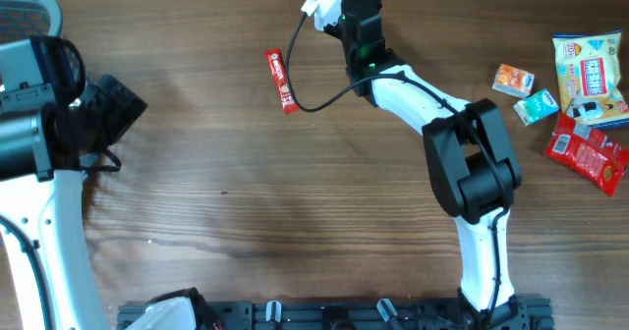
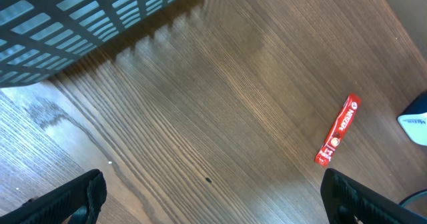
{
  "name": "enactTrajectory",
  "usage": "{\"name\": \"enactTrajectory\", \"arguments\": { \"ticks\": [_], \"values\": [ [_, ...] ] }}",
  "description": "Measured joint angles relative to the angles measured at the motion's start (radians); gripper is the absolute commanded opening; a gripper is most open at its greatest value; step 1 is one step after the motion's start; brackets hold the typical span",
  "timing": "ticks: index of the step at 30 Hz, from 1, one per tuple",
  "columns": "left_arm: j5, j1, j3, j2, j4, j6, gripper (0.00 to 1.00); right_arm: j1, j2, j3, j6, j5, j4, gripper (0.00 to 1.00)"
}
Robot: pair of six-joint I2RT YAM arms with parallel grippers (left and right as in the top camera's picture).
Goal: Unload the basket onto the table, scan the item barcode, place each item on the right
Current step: 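Carry the orange pack right and release it on the scanned pile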
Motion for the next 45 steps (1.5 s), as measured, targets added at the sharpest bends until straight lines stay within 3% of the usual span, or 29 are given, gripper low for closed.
{"name": "enactTrajectory", "arguments": {
  "ticks": [6,10,14,19,20,22,23,24,36,45],
  "values": [
    [0.000,0.000,0.000,0.000,0.000,0.000,1.00,-0.010,0.000,0.002,-0.033,0.161,0.250,0.04],
    [0.000,0.000,0.000,0.000,0.000,0.000,1.00,-0.071,0.000,0.002,-0.085,0.290,0.281,0.04],
    [0.000,0.000,0.000,0.000,0.000,0.000,1.00,-0.206,0.000,0.002,-0.055,0.465,0.188,0.04],
    [0.000,0.000,0.000,0.000,0.000,0.000,1.00,-0.443,0.001,0.005,0.101,0.636,-0.246,0.05],
    [0.000,0.000,0.000,0.000,0.000,0.000,1.00,-0.487,0.002,0.002,0.142,0.659,-0.318,0.13],
    [0.000,0.000,0.000,0.000,0.000,0.000,1.00,-0.548,0.002,0.002,0.227,0.689,-0.414,0.45],
    [0.000,0.000,0.000,0.000,-0.001,0.000,1.00,-0.567,0.002,0.002,0.265,0.700,-0.446,0.84],
    [0.000,0.000,0.000,0.000,0.000,0.000,1.00,-0.585,0.002,0.002,0.303,0.712,-0.478,1.00],
    [0.000,0.000,0.000,0.000,0.000,0.000,1.00,-0.558,0.002,0.002,0.502,0.656,-0.614,1.00],
    [0.000,0.000,0.000,0.000,0.000,0.000,1.00,-0.463,-0.048,0.021,0.689,0.245,-0.858,1.00]
  ]
}}
